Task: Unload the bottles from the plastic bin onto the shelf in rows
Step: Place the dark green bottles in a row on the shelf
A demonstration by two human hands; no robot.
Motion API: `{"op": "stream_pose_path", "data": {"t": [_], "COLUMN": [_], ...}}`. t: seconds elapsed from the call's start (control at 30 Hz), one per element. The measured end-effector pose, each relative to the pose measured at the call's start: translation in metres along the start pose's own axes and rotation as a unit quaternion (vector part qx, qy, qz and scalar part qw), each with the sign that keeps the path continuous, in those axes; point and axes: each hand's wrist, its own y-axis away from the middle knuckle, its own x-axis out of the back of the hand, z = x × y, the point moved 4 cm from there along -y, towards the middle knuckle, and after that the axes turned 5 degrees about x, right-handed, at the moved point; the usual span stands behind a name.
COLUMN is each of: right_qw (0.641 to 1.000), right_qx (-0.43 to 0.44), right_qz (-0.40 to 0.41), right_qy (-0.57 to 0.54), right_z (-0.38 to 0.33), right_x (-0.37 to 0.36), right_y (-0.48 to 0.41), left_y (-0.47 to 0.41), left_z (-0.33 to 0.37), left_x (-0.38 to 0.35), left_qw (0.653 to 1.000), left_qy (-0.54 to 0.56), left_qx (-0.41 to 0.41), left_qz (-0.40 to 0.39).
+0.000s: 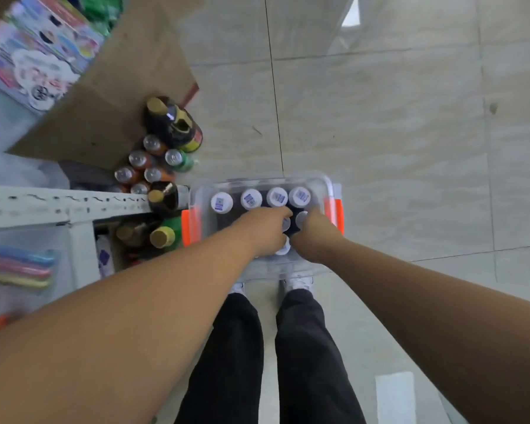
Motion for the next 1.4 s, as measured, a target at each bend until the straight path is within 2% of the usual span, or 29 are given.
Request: {"op": "stream_pose_path", "data": {"t": [0.17, 0.33, 0.5, 0.6, 0.77, 0.93, 1.1, 1.2, 1.4], "right_qw": [0.997, 0.985, 0.962, 0.960, 0.970, 0.978, 0.967, 0.947, 0.875], "right_qx": [-0.022, 0.000, 0.061, 0.091, 0.120, 0.137, 0.193, 0.247, 0.348], "right_qz": [0.075, 0.121, 0.132, 0.141, 0.154, 0.136, 0.127, 0.142, 0.197], "right_qy": [0.012, 0.122, 0.229, 0.225, 0.147, 0.080, 0.103, 0.147, 0.272], "right_z": [0.008, 0.005, 0.011, 0.011, -0.003, -0.037, -0.099, -0.154, -0.271], "right_x": [-0.019, -0.024, -0.029, -0.030, -0.010, 0.049, 0.162, 0.239, 0.356], "right_y": [-0.036, -0.049, -0.047, -0.048, -0.024, 0.041, 0.140, 0.212, 0.364], "left_y": [-0.031, -0.039, -0.040, -0.037, -0.005, 0.067, 0.177, 0.263, 0.456], "left_z": [-0.011, -0.020, -0.026, -0.028, -0.028, -0.002, 0.063, 0.103, 0.154], "left_x": [-0.028, -0.036, -0.037, -0.037, -0.018, 0.051, 0.176, 0.257, 0.370], "left_qw": [1.000, 0.995, 0.985, 0.984, 0.988, 0.983, 0.980, 0.973, 0.941], "left_qy": [0.017, 0.059, 0.142, 0.125, 0.049, 0.042, 0.013, -0.007, -0.012], "left_qx": [-0.003, 0.009, 0.014, 0.014, 0.014, 0.016, -0.047, -0.048, -0.004], "left_qz": [0.021, 0.081, 0.100, 0.128, 0.149, 0.180, 0.193, 0.227, 0.339]}}
